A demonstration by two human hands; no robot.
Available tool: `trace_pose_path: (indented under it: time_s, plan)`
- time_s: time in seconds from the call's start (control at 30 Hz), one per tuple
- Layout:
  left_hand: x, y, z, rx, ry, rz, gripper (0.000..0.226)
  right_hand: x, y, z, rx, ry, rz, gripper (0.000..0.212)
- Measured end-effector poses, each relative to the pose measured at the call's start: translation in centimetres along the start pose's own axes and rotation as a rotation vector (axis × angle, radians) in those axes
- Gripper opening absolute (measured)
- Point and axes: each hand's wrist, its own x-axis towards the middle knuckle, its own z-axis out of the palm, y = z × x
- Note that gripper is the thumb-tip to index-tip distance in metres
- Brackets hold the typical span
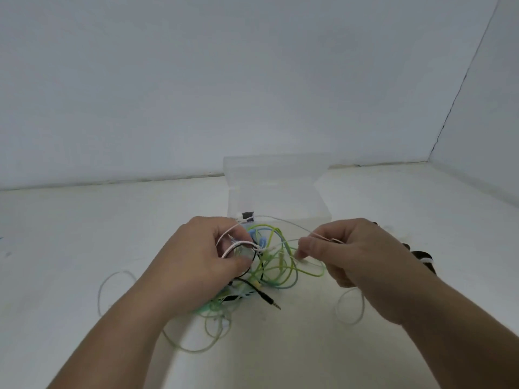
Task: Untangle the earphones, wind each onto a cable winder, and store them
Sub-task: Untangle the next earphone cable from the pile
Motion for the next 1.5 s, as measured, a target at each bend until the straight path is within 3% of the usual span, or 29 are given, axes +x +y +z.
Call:
trace_pose_path:
  time_s: [0.23, 0.43, 0.57, 0.73, 0.9, 1.03, 1.17, 1.37, 1.5]
  plan:
    - [-0.2, 0.0, 0.0, 0.027, 0.045, 0.028, 0.043, 0.0, -0.1, -0.1, 0.348, 0.007, -0.138, 0.016]
    - [-0.3, 0.3, -0.1, -0.005, 0.131, 0.163, 0.029, -0.6, -0.8, 0.0, 0.584, -0.165, -0.167, 0.021]
    - [-0.3, 0.5, -0.3, -0.045, 0.16, 0.175, 0.025, -0.2, -1.3, -0.1, 0.78, -0.025, -0.075, 0.026]
    - [-0.4, 0.9, -0.8, -0.377, 0.083, 0.141, 0.032, 0.2, -1.3, -0.4, 0.952, 0.083, 0.043, 0.02]
    - [-0.1, 0.2, -0.5, -0.395, 0.158, 0.077, 0.038, -0.1, -1.6, -0.1, 0.928, 0.054, 0.076, 0.022]
    - [-0.1, 0.5, -0.4, -0.355, 0.216, 0.075, 0.028, -0.1, -1.5, -0.2, 0.907, 0.036, 0.083, 0.027]
    - [-0.4, 1.0, -0.5, -0.294, 0.159, 0.112, 0.006, -0.2, -1.6, -0.2, 0.933, 0.021, 0.056, 0.027]
    - [-1.2, 2.1, 0.1, -0.129, 0.199, 0.248, 0.042, -0.3, -1.3, 0.2, 0.933, -0.102, -0.005, 0.028]
    - [-1.2, 1.9, 0.6, 0.001, 0.323, 0.368, 0.04, -0.2, -1.2, 0.3, 0.918, -0.158, -0.042, 0.032]
